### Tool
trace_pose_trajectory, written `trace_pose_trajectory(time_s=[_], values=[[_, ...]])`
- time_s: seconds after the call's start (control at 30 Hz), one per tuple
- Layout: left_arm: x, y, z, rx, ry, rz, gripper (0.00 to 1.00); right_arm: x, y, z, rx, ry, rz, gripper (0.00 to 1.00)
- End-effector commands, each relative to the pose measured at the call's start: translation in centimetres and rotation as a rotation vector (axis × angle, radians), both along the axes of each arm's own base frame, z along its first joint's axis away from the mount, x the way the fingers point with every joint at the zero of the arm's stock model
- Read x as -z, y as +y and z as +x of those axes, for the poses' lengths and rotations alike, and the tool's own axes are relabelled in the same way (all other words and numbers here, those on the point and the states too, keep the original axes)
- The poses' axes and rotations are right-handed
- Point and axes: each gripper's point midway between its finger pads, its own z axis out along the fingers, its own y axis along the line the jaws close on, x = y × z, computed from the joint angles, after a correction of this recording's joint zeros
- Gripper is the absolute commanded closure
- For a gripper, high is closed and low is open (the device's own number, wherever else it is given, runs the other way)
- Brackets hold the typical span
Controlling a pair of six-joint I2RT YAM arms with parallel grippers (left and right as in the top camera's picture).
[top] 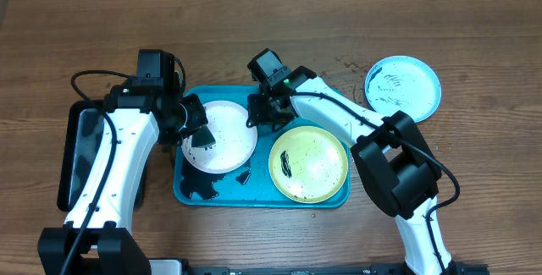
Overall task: Clean dirty plates on tray and stack at the side
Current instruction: 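Scrub the white plate with the left sponge while right gripper holds it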
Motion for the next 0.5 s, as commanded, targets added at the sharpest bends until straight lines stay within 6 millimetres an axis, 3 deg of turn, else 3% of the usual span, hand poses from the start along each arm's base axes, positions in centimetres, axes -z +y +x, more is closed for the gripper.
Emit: trace_pose_trajectory(time_s=[0.0,0.2,0.33,0.47], values=[[0.0,0.1,0.1,-0.015,-0.005,0.008,0.94,1.4,0.7,-1.0,-0.059,0.003,-0.023,0.75],[0.0,0.1,0.1,-0.015,-0.006,0.007,0.93,2.6,0.7,-3.1,-0.062,0.057,-0.058,0.75],[-0.1,0.0,0.1,-0.014,-0.006,0.005,0.96,2.8,0.3,-3.6,-0.034,0.090,-0.074,0.89],[0.2,0.0,0.2,-0.014,0.001,0.005,0.96,2.9,0.0,-3.9,-0.003,0.118,-0.085,0.94]])
